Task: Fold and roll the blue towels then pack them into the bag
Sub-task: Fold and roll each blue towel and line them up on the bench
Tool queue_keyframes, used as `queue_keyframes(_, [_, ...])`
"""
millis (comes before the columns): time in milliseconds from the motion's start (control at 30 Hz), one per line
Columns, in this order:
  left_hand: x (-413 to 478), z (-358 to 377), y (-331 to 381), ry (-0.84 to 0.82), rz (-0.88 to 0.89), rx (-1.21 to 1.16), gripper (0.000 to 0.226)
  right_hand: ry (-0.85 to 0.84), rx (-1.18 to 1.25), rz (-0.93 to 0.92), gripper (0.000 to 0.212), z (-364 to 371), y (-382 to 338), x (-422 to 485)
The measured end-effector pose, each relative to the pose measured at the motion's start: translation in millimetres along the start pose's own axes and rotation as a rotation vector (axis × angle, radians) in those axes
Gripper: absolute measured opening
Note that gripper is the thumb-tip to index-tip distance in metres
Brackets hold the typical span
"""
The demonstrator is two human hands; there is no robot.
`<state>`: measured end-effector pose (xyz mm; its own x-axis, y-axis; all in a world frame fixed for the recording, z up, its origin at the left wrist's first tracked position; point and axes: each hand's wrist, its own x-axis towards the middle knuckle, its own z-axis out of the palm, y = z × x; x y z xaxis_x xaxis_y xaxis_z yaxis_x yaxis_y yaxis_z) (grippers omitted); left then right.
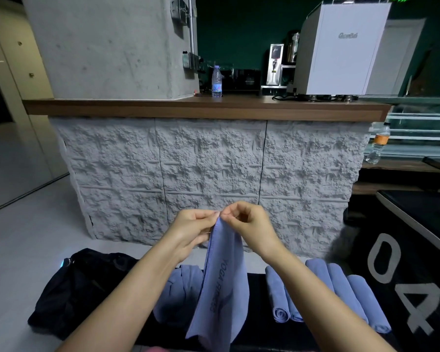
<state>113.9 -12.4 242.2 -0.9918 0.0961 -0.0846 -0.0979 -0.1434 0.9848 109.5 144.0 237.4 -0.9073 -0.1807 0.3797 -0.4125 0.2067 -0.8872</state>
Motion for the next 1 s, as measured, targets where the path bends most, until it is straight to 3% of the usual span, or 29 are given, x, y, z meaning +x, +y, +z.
queue_keyframes(167, [-3.3,11.4,-4.4,0.018,0.107,0.080,0.022,0.117,0.066,-0.013,0.018,-0.4,2.1,2.2])
queue_keyframes(300, [6.9,14.0,-0.1,0.054,0.228,0.094,0.014,0.005,0.265,-0.007,0.011,-8.0,9.4,2.2])
queue_keyframes(367, [18.0,10.2,9.1,0.067,0.248,0.063,0.015,-0.099,0.245,0.031,0.017,-15.6,21.7,0.7])
queue_keyframes(533, [57.3,-22.3,22.6,0.230,0.218,0.014,0.018,-0.296,0.068,0.182,0.027,-45.0,65.7,-20.2])
queue_keyframes(567, [64.6,-31.6,23.0,0.269,0.212,0.009,0.018,-0.305,-0.018,0.196,0.039,-53.0,75.9,-23.5])
queue_keyframes(633, [76.3,-49.9,21.9,0.346,0.214,0.006,0.014,-0.330,-0.354,0.155,0.068,-75.1,98.4,-27.2])
queue_keyframes(667, [80.7,-59.2,19.8,0.380,0.225,0.009,0.013,-0.347,-0.566,0.086,0.069,-86.8,107.8,-28.2])
queue_keyframes(733, [87.2,-77.6,12.1,0.448,0.246,0.051,0.021,-0.342,-0.861,-0.050,0.060,-108.2,117.7,-30.4])
queue_keyframes(867, [89.3,-104.4,-11.8,0.518,0.221,0.165,0.025,-0.227,-1.007,-0.258,0.034,-133.4,122.5,-22.3])
queue_keyframes(1000, [86.3,-116.7,-26.1,0.505,0.208,0.204,0.024,-0.087,-0.873,-0.105,0.017,-135.3,108.3,2.6])
